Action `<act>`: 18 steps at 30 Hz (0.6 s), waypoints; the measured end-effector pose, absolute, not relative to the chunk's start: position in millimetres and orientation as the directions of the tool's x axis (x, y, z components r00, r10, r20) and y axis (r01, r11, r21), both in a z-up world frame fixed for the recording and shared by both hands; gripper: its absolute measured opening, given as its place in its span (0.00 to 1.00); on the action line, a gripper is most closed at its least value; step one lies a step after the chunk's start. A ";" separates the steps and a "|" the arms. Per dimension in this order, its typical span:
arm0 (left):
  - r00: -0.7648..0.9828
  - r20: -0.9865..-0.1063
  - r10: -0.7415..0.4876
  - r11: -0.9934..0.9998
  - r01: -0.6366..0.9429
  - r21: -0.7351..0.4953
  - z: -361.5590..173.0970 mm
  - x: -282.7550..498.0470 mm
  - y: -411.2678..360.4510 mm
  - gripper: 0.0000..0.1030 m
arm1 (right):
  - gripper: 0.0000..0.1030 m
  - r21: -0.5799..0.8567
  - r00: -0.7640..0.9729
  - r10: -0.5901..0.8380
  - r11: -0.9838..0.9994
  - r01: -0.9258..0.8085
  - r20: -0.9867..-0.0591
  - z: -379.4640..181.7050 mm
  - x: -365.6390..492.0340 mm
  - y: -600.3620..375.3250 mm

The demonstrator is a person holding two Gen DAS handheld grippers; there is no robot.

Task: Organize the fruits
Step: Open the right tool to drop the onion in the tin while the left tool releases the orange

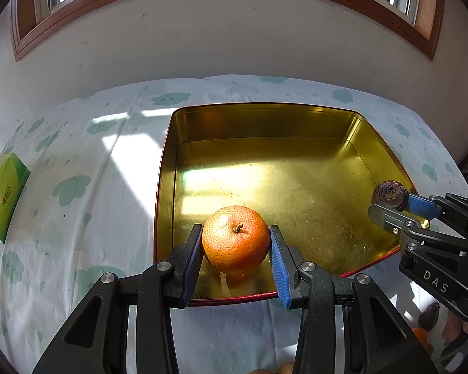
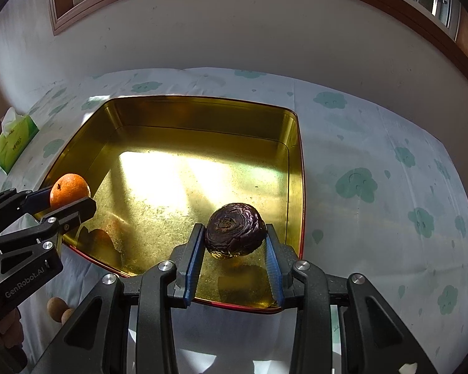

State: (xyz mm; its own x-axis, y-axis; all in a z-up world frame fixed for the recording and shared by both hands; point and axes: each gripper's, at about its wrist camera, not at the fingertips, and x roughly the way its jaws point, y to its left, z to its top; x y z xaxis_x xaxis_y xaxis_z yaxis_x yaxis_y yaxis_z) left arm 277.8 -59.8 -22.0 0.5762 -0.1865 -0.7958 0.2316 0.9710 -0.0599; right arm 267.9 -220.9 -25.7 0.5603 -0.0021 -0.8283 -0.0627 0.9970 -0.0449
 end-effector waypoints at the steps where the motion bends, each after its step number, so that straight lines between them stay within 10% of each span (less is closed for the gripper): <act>1: 0.575 -0.797 -0.186 0.971 0.231 -0.061 -21.9 278.3 -59.6 0.41 | 0.35 -0.048 0.561 -0.005 0.997 -0.062 -0.828 -25.6 268.0 -220.8; 18: 0.571 -0.798 -0.194 0.971 0.228 -0.074 -16.2 273.6 -59.6 0.51 | 0.46 -0.040 0.576 0.005 0.997 -0.066 -0.818 -12.8 257.8 -217.9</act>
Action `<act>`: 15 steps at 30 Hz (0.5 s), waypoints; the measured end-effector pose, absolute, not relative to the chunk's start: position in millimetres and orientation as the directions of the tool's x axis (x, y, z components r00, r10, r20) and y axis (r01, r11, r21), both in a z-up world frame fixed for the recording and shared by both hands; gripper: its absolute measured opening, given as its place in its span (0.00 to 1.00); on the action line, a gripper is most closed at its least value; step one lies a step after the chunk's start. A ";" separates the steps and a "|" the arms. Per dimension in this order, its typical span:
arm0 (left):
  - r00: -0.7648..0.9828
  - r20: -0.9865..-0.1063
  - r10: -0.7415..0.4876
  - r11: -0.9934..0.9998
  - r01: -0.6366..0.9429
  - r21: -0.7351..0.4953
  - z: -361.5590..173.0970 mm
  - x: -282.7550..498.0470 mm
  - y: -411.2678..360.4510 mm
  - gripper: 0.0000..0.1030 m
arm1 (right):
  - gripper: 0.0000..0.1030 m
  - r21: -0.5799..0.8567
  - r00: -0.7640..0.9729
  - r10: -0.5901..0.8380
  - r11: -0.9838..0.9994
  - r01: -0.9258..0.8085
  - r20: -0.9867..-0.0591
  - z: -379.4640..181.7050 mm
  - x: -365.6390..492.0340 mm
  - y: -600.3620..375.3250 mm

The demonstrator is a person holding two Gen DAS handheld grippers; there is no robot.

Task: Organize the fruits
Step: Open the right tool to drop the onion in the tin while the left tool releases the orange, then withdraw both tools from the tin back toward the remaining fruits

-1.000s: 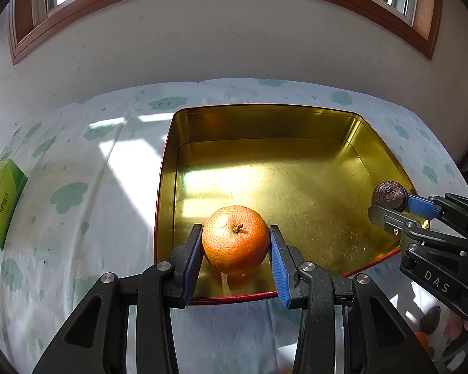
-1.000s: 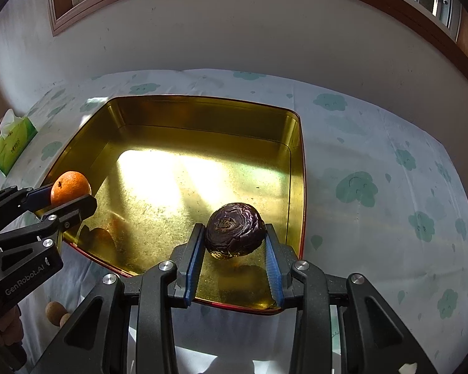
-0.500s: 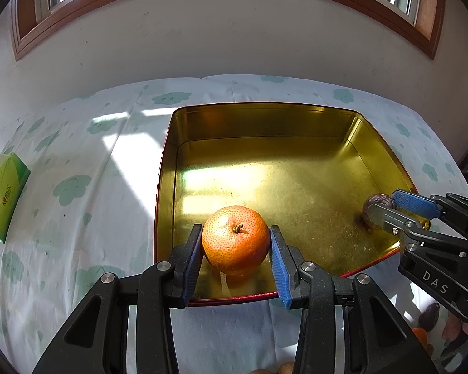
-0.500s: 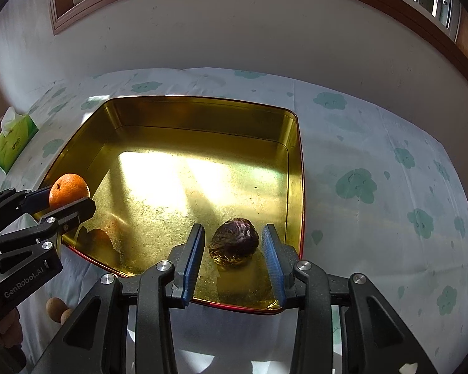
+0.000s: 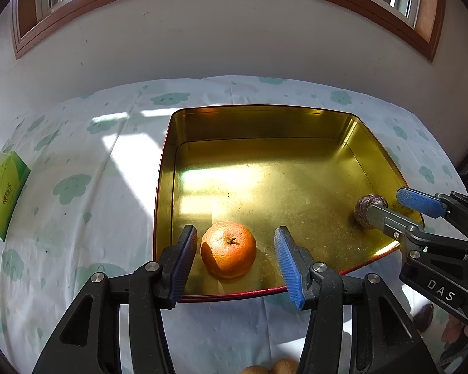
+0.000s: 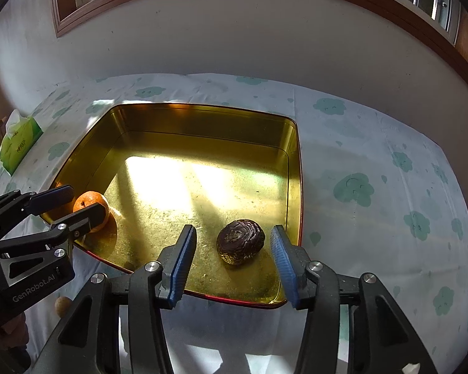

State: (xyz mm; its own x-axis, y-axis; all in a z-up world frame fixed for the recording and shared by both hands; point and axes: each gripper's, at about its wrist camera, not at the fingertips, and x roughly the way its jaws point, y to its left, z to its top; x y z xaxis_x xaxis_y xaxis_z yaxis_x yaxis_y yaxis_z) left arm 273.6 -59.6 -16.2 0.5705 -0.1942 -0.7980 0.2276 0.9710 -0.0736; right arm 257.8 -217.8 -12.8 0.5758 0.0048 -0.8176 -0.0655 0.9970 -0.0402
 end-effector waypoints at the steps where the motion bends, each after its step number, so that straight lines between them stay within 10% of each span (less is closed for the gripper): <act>1: 0.572 -0.797 -0.194 0.971 0.227 -0.074 -15.0 272.3 -59.7 0.51 | 0.46 -0.037 0.579 0.008 0.997 -0.065 -0.815 -9.7 256.5 -218.5; 15: 0.612 -0.767 -0.194 0.972 0.223 -0.068 13.3 228.5 -52.8 0.51 | 0.46 -0.023 0.615 0.018 0.998 -0.059 -0.788 20.1 216.1 -225.1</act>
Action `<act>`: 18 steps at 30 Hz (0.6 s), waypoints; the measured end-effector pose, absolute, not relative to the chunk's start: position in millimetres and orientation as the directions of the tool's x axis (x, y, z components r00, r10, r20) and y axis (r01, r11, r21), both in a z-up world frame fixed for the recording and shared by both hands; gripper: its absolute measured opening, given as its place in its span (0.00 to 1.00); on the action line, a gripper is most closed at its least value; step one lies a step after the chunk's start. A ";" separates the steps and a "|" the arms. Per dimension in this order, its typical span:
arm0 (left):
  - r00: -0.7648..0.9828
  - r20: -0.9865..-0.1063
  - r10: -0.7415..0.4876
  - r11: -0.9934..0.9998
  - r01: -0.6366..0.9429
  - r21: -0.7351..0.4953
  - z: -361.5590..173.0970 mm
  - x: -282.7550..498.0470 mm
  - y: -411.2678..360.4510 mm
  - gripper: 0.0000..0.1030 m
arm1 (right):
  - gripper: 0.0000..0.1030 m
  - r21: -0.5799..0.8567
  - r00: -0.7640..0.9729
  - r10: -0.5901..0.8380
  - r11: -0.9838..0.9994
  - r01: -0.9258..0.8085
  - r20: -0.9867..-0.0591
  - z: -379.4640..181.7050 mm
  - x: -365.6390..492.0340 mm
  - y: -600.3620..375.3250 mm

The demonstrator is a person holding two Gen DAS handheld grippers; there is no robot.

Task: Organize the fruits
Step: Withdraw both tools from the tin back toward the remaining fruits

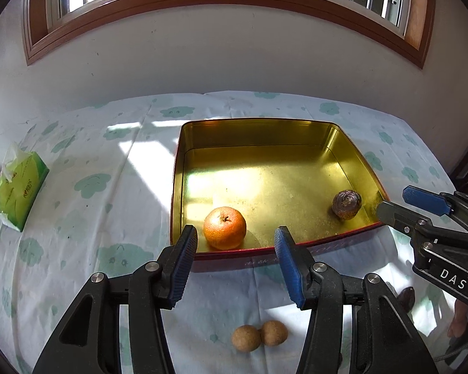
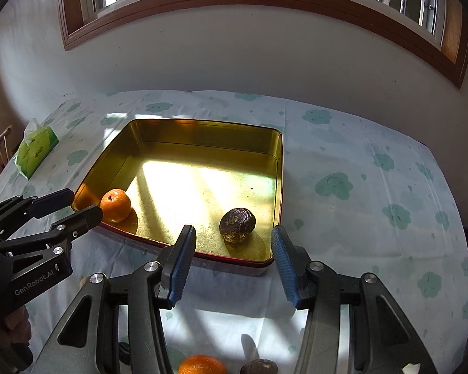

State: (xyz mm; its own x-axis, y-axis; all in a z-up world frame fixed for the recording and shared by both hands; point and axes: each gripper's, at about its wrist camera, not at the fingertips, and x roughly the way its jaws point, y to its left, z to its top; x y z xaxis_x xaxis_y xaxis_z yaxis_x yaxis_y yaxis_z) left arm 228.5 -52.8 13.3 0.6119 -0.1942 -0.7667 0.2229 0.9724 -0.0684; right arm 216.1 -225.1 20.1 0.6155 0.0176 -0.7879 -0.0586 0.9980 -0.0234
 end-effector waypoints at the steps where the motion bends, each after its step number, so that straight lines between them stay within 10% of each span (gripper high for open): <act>1: 0.613 -0.766 -0.193 0.973 0.221 -0.069 13.5 223.8 -51.1 0.51 | 0.46 -0.022 0.616 0.017 0.998 -0.056 -0.787 20.7 212.6 -226.0; 18: 0.595 -0.791 -0.145 0.984 0.170 -0.053 -8.5 126.2 -12.4 0.51 | 0.46 -0.018 0.593 -0.003 1.000 -0.019 -0.805 10.8 117.8 -240.4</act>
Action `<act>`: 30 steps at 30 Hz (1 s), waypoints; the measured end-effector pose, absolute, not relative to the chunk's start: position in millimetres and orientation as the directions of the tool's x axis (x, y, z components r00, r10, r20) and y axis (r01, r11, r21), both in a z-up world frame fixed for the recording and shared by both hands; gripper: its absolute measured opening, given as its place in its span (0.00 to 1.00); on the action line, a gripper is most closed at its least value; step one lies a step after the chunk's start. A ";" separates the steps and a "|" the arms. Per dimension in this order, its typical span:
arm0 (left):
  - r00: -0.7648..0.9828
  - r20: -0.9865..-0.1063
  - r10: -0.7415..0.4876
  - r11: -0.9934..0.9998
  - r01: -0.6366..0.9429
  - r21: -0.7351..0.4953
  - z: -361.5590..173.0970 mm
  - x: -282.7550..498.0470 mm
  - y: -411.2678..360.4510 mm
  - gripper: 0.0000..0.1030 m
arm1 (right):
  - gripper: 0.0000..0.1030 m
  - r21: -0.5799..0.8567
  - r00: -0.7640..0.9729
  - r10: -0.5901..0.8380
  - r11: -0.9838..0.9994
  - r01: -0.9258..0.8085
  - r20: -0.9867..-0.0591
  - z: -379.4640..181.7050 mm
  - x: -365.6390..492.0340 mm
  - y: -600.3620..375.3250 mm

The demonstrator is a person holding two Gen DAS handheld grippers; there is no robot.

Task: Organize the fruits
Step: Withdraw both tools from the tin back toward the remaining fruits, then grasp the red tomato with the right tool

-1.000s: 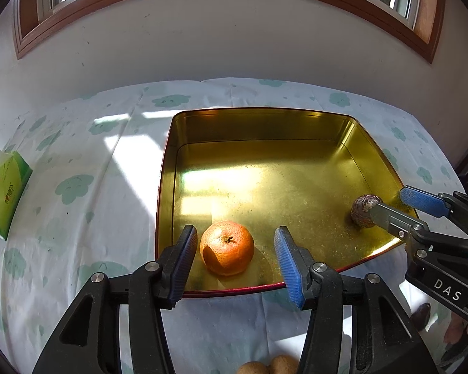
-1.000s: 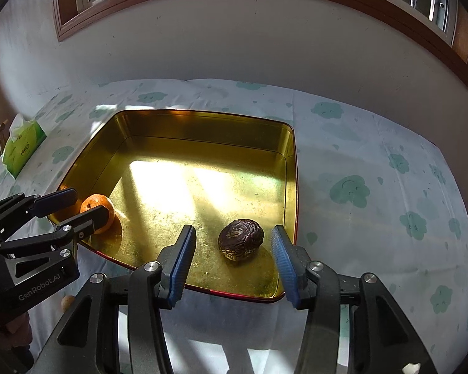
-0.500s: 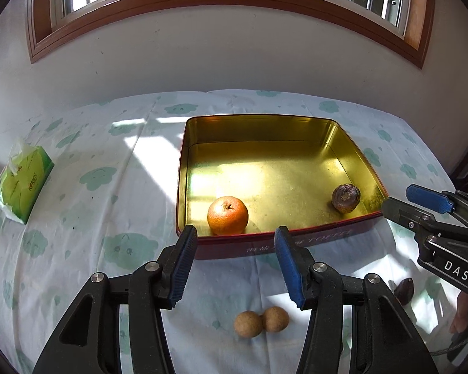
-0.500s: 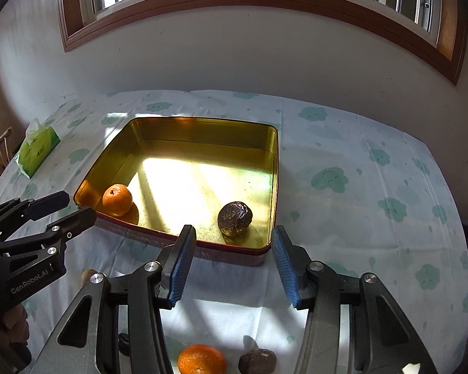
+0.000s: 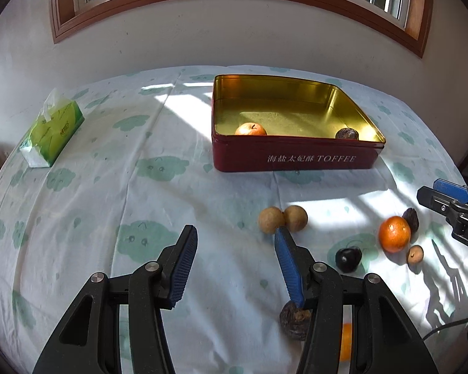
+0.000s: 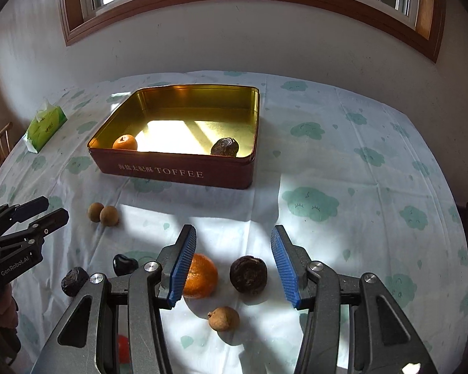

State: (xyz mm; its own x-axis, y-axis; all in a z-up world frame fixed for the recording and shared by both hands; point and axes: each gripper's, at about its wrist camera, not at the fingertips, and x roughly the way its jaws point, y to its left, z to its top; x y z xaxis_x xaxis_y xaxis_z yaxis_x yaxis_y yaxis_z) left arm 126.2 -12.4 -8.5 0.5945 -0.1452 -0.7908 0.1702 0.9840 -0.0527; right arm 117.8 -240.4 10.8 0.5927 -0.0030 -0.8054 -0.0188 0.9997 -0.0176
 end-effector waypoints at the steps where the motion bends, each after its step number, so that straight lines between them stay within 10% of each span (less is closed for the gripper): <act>1: 0.592 -0.794 -0.139 0.985 0.165 -0.049 -10.7 119.5 -9.6 0.51 | 0.46 -0.017 0.588 -0.003 1.000 -0.018 -0.809 8.8 110.0 -240.4; 30: 0.604 -0.788 -0.124 0.990 0.133 -0.054 -28.1 4.2 24.2 0.51 | 0.46 -0.007 0.476 0.091 0.980 -0.200 -0.875 -43.3 5.1 -166.3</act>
